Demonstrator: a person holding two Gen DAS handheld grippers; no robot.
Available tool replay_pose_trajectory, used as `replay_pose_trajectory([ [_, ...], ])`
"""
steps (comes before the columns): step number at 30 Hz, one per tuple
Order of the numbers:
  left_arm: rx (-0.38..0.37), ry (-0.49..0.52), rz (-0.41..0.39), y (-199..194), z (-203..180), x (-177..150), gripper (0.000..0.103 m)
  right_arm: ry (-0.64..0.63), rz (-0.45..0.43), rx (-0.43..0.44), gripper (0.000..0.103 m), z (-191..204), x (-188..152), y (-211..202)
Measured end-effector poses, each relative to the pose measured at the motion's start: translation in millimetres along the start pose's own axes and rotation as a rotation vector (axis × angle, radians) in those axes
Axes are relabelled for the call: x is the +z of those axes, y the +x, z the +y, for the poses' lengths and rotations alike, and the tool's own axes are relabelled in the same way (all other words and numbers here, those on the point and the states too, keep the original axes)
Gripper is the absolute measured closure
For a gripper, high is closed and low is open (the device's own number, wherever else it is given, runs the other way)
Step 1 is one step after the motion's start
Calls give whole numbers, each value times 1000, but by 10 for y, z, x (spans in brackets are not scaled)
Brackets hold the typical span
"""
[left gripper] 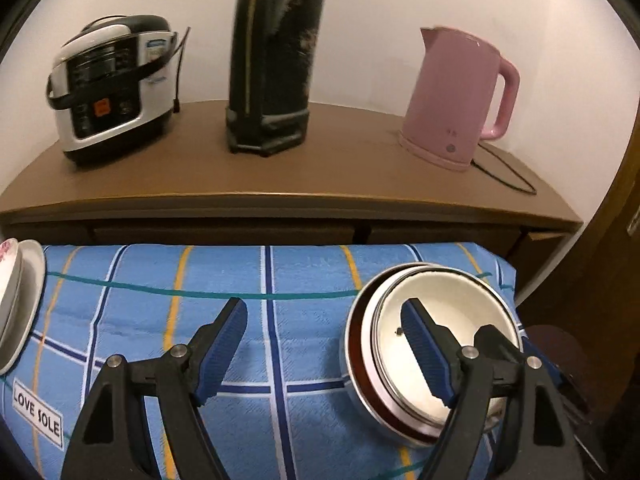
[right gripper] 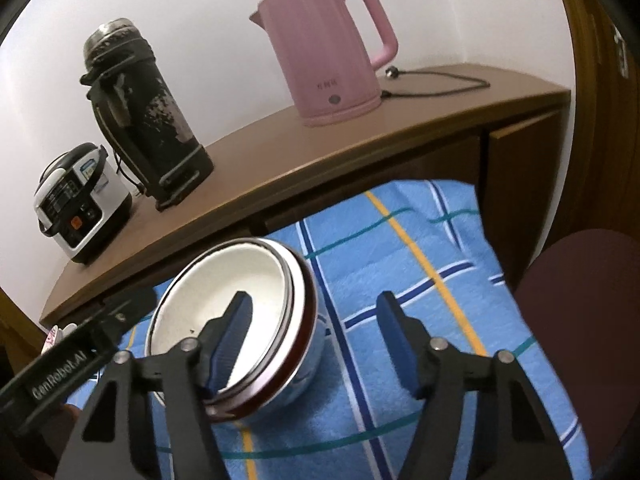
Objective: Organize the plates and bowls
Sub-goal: 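Close both grippers on the steel bowl rim and lift the bowls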
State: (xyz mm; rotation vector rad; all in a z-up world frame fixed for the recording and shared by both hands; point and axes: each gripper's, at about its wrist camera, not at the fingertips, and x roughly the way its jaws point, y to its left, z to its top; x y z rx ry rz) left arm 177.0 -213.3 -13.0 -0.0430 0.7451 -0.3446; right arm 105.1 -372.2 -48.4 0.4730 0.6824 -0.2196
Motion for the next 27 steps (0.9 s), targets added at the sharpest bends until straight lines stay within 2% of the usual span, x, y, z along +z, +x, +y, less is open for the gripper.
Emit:
replay_pose_trajectory([
  [5,26,1,28,154,11,-25,22,28,9,14,49,-28,-15,64],
  [9,19,-5,43,229,19,-61,23,44,25,39,57,-20,-24,116],
  [11,-6,-7,53,263,18,-76,31,49,35,53,67,-5,-27,145],
  [13,-52,-24,72,297,16,-98,50,55,36,57,69,9,-35,159],
  [14,-65,-32,81,318,11,-103,53,56,34,53,69,17,-37,163],
  [16,-102,-53,90,344,0,-118,69,69,31,52,70,14,-43,169],
  [18,-103,-56,89,342,-38,-124,74,75,28,43,71,30,-44,179],
  [24,-82,-83,118,330,-29,-100,74,34,68,-34,76,144,14,233],
  [27,-56,-56,111,273,-35,-98,74,56,111,-25,78,148,20,258],
])
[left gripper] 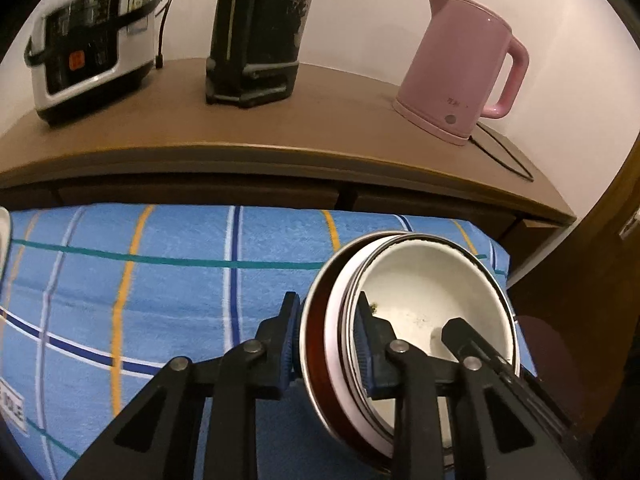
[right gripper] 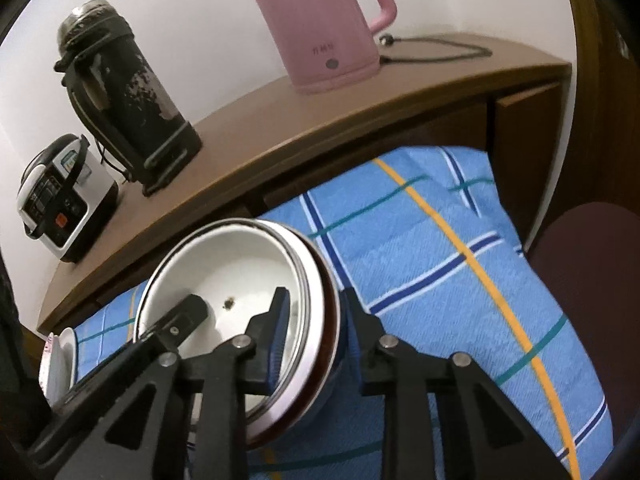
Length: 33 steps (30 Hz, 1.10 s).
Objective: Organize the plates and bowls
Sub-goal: 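Close both grippers on the steel bowl rim and lift the bowls, then carry the nested bowls with both grippers toward the plate stack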
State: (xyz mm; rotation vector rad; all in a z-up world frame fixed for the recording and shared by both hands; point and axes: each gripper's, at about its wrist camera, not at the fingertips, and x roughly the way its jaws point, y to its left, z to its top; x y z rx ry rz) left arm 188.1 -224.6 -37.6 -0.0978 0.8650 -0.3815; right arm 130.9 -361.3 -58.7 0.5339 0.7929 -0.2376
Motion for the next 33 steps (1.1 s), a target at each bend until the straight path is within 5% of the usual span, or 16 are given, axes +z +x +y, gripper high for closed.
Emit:
replay_pose_trajectory([
  [33,53,-20,-32,-827,432,-441,74,-86,36,47,78,505,-614,-585],
])
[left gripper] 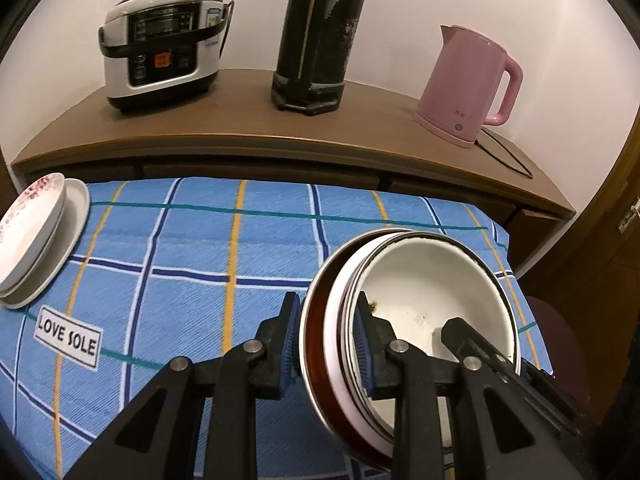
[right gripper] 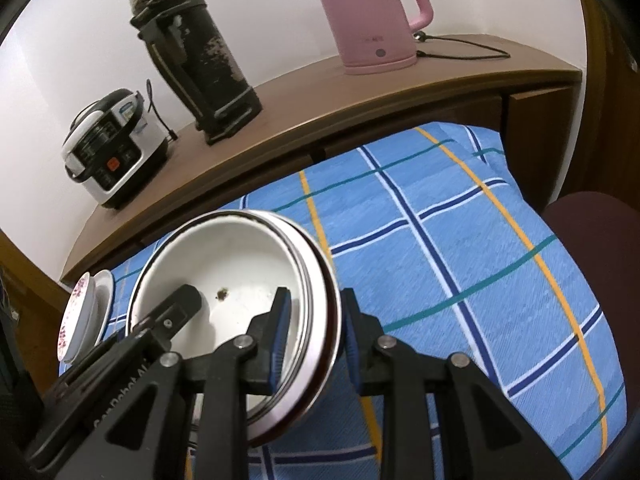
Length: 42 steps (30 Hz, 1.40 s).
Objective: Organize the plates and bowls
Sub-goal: 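Carry the nested bowls with both grippers toward the plate stack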
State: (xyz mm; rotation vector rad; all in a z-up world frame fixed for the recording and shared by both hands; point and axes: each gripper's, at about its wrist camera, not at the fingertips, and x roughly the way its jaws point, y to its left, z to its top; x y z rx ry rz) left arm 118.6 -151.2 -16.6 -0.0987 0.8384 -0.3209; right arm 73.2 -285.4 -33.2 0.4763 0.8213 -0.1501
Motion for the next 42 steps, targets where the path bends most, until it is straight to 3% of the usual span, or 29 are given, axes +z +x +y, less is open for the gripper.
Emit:
replay_pose_trajectory([
  [42,99,-103,-43,-547,826,-340,74,-135,47,84,78,822,-545,-66],
])
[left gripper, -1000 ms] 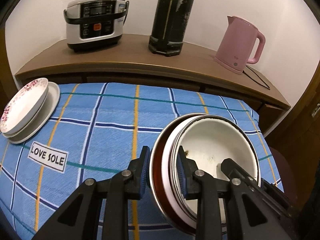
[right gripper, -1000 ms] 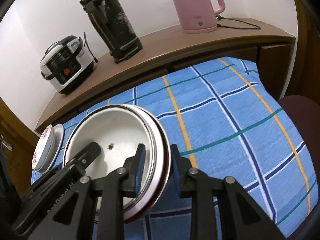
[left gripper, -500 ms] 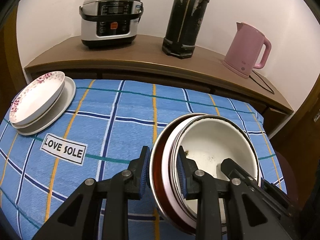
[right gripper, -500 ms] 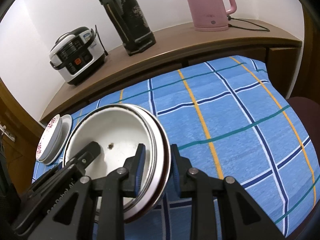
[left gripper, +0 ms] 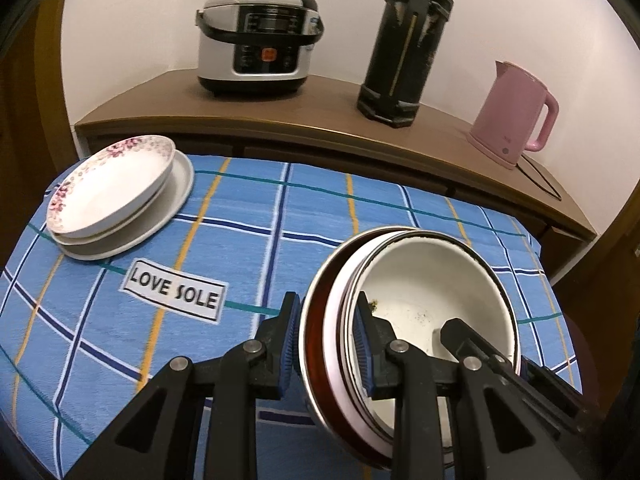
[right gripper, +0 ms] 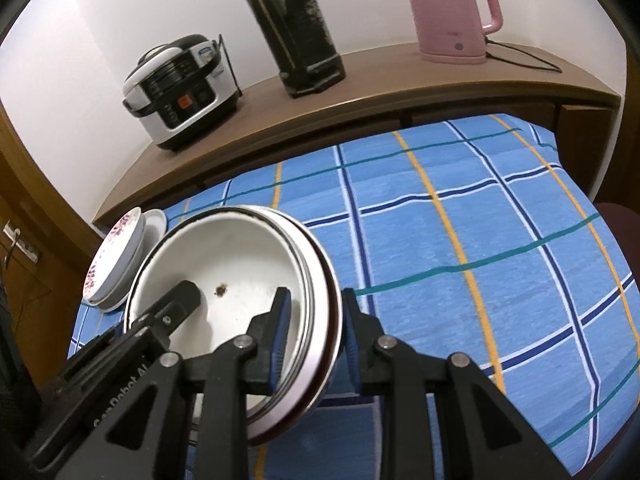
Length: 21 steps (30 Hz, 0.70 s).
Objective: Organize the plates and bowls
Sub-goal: 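Carry the nested bowls with both grippers toward the plate stack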
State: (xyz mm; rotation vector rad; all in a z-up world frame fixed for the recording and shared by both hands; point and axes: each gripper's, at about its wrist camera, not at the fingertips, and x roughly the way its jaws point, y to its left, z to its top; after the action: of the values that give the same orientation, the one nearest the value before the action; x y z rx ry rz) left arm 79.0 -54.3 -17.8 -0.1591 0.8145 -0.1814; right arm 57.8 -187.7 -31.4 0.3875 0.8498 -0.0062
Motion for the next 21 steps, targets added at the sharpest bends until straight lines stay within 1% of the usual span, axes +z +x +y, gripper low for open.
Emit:
replay_pose_trajectory([
  [21,76,-78,-18,-199,636,5,74,-85,33,59,78,665,-125,162],
])
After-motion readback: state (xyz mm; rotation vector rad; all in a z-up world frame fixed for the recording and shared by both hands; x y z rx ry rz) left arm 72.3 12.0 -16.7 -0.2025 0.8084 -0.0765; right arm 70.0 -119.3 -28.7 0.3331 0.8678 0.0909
